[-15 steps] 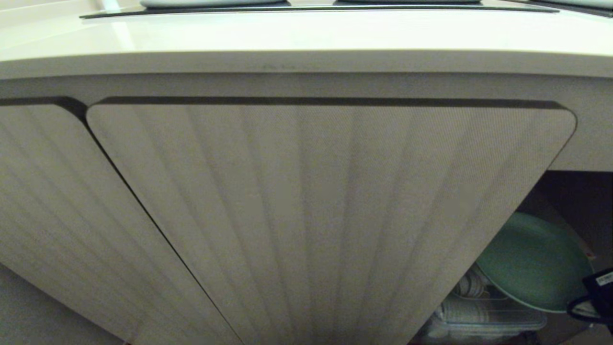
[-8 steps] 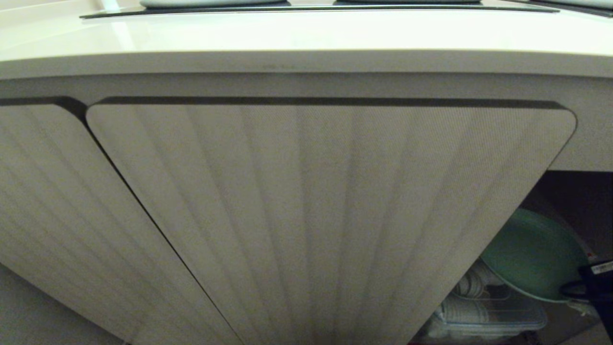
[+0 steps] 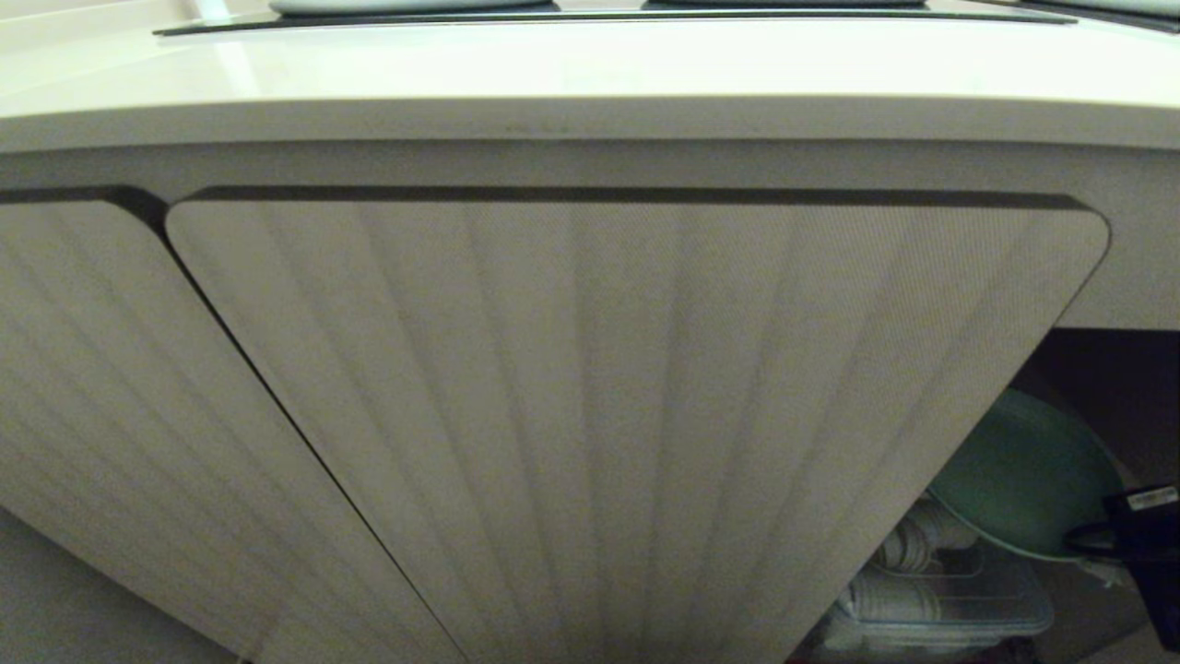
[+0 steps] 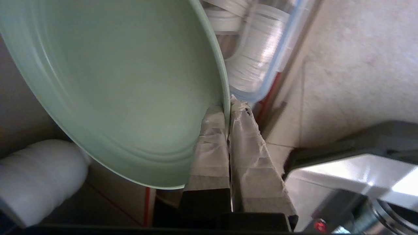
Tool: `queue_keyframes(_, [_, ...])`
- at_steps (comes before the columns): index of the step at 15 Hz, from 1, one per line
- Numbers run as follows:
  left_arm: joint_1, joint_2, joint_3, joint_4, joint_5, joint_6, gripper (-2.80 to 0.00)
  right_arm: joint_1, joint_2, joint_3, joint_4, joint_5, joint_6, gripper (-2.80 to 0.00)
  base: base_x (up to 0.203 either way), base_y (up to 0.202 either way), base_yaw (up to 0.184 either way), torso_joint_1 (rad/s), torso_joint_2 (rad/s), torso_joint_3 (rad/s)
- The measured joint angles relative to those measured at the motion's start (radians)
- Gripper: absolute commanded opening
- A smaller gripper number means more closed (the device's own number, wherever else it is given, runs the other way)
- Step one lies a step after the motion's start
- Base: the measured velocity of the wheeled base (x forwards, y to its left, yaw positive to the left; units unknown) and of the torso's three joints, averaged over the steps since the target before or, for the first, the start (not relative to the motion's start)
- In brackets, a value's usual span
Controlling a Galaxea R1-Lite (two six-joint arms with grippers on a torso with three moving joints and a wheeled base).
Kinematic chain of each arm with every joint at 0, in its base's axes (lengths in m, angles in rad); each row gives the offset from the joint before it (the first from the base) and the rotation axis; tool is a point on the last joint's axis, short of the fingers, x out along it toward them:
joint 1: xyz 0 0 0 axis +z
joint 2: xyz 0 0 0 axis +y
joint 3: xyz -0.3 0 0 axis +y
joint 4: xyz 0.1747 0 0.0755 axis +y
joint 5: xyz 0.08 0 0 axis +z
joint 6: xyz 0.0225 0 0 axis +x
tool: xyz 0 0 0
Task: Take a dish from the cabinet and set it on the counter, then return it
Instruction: Put it back into the cabinet
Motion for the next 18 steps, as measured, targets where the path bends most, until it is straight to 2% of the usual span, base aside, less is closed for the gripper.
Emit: queue_keyframes(18, [0.0, 0.0, 0.0, 0.0, 0.0, 0.0, -2.8, 0.012, 0.081, -0.041, -0.084, -0.004, 0.026, -2.8, 0.0, 0.0, 0.0, 0.0, 0.0, 0.0])
